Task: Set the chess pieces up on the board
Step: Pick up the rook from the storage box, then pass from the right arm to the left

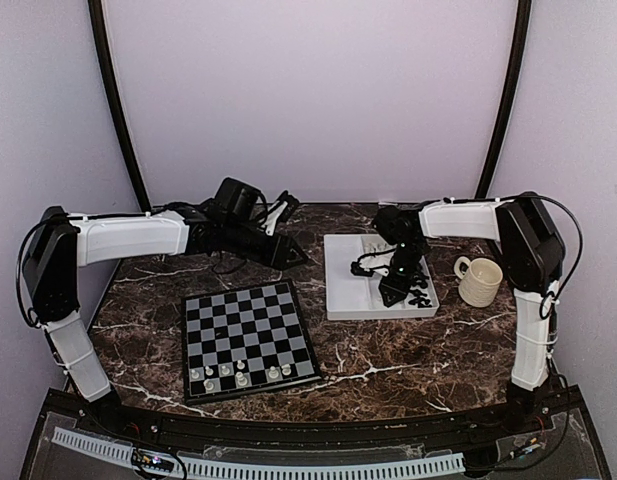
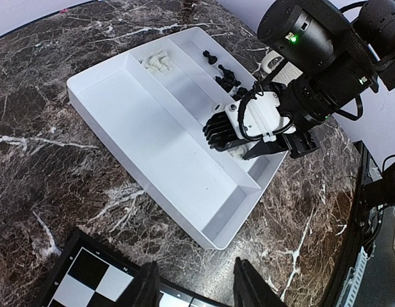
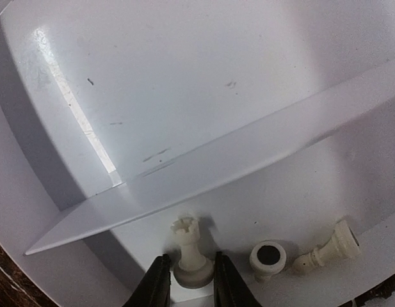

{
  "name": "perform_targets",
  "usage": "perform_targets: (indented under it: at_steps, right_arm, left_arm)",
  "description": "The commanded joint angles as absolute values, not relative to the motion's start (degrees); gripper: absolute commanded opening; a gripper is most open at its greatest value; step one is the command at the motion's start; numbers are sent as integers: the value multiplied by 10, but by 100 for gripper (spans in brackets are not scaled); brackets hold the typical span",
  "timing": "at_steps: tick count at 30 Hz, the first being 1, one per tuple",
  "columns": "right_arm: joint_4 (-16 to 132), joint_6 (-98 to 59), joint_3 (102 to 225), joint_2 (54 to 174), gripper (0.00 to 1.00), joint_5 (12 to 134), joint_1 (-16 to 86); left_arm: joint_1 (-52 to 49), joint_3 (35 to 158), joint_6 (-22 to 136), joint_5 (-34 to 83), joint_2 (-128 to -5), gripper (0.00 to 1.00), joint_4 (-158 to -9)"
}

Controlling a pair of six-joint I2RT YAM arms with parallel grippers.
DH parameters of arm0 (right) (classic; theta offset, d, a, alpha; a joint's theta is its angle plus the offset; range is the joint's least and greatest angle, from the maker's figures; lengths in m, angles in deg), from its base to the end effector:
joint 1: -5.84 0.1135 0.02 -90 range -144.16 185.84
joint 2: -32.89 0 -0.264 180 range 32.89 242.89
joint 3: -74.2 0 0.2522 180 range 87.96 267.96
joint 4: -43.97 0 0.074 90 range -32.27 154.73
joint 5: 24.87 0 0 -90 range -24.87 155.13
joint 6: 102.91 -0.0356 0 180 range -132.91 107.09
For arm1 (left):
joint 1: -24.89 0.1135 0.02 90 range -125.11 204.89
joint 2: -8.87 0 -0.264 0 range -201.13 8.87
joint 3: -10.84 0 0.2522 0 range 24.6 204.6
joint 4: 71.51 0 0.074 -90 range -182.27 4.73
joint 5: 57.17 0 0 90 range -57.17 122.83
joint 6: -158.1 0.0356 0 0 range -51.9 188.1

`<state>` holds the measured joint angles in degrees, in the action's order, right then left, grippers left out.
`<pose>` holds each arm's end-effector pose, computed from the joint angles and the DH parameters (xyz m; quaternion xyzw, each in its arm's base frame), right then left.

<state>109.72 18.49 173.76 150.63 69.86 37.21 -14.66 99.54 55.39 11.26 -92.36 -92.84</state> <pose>0.3349 0.2076 0.1596 -0.5215 0.8506 0.0412 0.0529 0.3051 -0.2690 0.2581 0.2868 0.8227 -0.3518 0.3423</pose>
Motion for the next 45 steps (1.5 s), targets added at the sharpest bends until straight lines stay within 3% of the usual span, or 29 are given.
perform_targets:
  at_steps: [1,12,20,34,45]
  right_arm:
    - [1096,176,1727,1499,21,694,377]
    - [1092,172,1768,1407,10,760,373]
    - [1032,151,1800,1354,10,909,374]
    - [1060,156,1867,1380,12,955,399]
    - [1062,157,1866,1373,12,950,406]
  left_arm:
    - [-149,985,552,106,-891,42,-920]
    - [-149,1020,518,69,-916,42,-875]
    - [-150,1051,388,-34,-970,42,-714]
    - [-159,1063,223,-110,-1036,42,-570]
    - [-160,1069,200,-124,-1049,22,-554]
